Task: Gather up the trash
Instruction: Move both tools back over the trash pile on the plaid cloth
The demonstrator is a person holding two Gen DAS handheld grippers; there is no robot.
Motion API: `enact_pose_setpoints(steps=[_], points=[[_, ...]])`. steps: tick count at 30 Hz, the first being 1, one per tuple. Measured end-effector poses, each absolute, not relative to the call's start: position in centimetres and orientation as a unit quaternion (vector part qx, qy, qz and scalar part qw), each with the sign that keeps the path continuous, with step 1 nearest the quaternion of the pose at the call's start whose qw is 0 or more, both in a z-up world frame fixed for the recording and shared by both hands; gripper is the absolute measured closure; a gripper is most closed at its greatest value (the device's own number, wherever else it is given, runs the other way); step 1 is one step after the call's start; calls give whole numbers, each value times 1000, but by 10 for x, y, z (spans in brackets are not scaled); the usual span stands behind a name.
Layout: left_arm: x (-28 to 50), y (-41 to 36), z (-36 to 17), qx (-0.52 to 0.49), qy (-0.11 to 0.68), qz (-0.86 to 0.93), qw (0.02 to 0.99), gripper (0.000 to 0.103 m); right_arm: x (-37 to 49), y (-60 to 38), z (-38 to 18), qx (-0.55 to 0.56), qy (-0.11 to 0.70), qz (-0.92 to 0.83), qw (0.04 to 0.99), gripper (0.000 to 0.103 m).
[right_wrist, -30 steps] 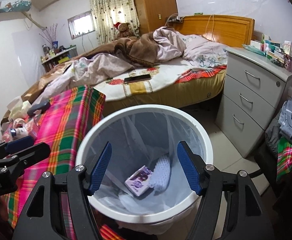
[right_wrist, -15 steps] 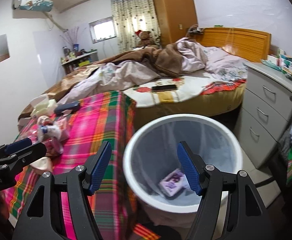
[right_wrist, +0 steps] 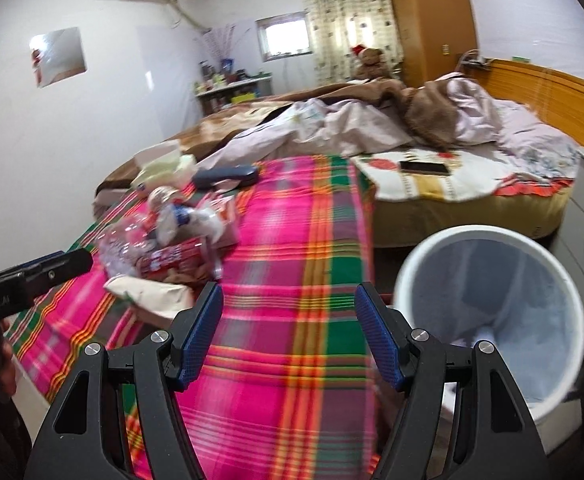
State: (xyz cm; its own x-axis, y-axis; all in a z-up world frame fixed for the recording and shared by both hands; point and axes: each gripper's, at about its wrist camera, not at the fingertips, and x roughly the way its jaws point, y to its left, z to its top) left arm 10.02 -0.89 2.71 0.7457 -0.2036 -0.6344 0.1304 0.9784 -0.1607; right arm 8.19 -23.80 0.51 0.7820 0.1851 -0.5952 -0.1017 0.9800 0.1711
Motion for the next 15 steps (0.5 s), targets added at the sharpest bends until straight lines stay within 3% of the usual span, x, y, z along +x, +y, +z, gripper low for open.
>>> enact_pose_setpoints(steps=[15], points=[[141,52,16,-97,370,-70,921,22,110,-170,-13,30,363,215,906,33]])
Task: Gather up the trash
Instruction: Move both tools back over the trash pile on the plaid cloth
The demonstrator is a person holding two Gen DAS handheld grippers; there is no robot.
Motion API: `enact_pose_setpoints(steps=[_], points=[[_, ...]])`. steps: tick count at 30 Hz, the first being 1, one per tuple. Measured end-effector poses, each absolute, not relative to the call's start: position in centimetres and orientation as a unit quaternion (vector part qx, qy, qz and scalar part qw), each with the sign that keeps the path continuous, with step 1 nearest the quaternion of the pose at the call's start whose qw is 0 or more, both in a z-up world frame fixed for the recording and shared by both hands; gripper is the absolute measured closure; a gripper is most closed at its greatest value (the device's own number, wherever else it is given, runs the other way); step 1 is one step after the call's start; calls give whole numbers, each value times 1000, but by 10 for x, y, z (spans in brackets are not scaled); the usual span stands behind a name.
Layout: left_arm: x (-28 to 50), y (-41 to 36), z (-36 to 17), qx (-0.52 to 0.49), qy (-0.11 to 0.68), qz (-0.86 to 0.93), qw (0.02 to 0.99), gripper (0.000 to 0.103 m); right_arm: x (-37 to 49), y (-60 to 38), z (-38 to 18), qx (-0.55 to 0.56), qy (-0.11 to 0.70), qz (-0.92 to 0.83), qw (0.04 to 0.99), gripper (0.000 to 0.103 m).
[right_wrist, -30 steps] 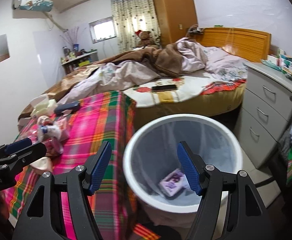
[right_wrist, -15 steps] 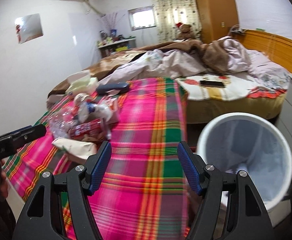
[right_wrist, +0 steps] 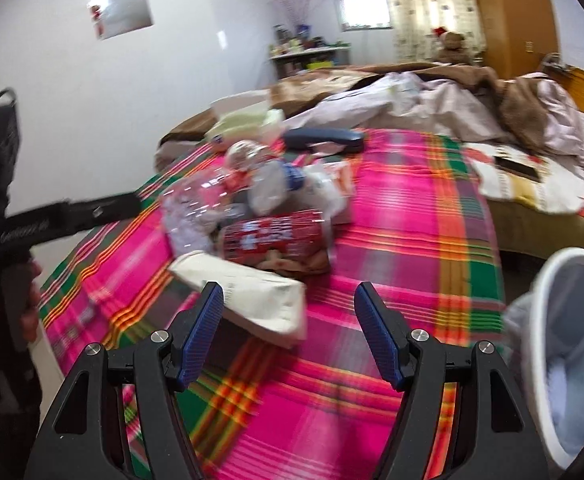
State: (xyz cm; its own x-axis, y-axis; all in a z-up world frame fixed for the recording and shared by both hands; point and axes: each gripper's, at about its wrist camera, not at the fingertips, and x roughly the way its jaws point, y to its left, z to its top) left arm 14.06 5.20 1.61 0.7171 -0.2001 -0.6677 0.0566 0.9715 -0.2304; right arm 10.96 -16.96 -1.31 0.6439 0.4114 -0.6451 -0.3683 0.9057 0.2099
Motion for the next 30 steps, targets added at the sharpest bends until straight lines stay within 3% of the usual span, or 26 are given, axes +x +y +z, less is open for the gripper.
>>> enact_pose_setpoints(steps=[16,27,29,30], points=[[209,34,5,-74,415,-82,903,20,115,-138,-25,-70,369,257,891,33],[222,35,-14,-92,443,-76,889,21,126,-153,-29,-24,391,239,889,34],[222,38,-15,-102,445,-80,886,23,125,-151,-29,-29,393,239,888,45],[222,40,-16,-108,446,-81,885,29,124,-150,-29,-31,394,240,887,57]])
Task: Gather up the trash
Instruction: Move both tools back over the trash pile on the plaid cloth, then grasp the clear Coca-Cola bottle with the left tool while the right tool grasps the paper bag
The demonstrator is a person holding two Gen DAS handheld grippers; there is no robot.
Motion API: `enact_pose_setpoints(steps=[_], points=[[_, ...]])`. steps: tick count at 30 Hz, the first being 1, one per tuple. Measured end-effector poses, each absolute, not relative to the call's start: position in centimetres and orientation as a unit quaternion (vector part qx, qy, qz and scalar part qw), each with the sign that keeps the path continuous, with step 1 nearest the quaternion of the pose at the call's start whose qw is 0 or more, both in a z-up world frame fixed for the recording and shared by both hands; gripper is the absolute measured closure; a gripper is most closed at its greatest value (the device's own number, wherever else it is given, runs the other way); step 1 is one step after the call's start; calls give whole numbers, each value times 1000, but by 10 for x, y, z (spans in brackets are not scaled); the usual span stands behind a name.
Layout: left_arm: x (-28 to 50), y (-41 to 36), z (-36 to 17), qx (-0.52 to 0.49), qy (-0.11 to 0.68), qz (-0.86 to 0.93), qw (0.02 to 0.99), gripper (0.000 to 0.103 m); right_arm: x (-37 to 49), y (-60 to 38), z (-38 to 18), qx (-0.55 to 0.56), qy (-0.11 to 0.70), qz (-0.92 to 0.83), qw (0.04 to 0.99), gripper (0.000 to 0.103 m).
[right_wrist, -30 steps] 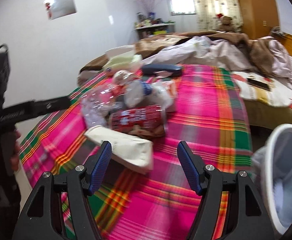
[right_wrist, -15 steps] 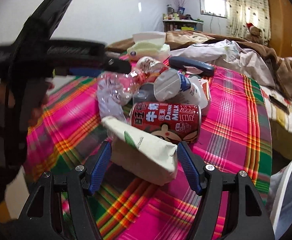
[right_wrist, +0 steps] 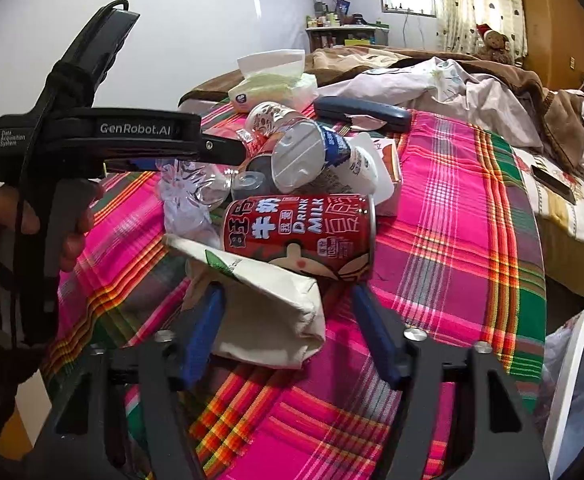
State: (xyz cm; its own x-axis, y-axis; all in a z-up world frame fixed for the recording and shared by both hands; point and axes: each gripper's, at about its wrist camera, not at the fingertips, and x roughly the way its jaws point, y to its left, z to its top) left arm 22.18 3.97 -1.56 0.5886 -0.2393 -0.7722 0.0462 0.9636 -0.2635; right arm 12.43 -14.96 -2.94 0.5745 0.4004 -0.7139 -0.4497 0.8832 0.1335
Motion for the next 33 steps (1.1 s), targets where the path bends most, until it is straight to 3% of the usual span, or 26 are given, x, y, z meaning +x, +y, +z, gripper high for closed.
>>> enact_pose_setpoints(steps=[3,7,29,33], points=[[218,42,-15,-102,443,-69,888,33,123,-150,-30,-32,397,237,886,74],[211,46,-15,-103,439,-67,890,34,119,-153,-29,-31,395,226,890,79],[138,25,-15,-83,437,-116,888,33,92,-210,-25,60,395,110,910,80],[141,23,-6,-65,429,-119,893,23,92,-215,-27,67,397,108,909,80]])
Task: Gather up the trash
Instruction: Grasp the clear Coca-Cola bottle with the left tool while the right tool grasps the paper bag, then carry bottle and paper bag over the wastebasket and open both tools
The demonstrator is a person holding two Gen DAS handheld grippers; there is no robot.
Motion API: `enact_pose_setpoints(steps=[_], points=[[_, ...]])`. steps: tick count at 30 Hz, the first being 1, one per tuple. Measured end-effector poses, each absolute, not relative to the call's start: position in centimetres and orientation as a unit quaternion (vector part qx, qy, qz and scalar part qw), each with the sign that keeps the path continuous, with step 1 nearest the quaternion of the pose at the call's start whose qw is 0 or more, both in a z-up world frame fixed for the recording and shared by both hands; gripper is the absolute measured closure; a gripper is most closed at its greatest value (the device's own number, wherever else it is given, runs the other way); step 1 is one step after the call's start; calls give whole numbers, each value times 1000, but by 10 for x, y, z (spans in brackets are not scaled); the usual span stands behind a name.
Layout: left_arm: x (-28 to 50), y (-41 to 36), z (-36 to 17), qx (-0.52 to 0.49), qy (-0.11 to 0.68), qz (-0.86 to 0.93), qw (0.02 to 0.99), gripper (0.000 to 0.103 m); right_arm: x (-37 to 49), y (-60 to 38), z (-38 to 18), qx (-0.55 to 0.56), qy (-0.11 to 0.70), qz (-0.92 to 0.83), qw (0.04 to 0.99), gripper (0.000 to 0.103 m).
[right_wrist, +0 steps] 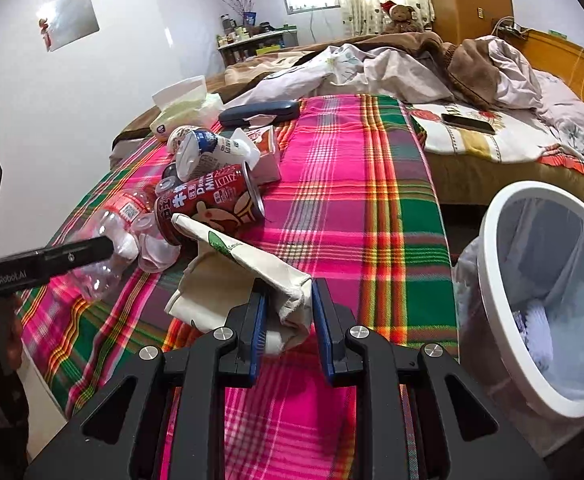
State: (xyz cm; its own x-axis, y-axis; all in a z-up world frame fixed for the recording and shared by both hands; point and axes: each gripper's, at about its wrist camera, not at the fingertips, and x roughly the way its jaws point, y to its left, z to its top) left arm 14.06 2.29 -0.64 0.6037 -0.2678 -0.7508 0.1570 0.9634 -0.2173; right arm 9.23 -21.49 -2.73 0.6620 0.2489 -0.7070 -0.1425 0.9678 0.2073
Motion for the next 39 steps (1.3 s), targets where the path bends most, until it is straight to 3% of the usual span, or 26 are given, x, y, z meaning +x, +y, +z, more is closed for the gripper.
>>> enact_pose_setpoints(steps=[7,14,25,39], points=[[157,18,-17,-58,439,-90,892,22,93,-223,-31,77,397,98,909,80],[154,22,-24,-52,436,-58,896,34,92,-226,-32,80,396,96,910,80],[162,10,-35,-42,461,-63,884,35,90,-230,-32,87,394,95,910,80],[129,14,-10,-56,420,-63,904,38,81,-230,-21,91,373,99,918,80]])
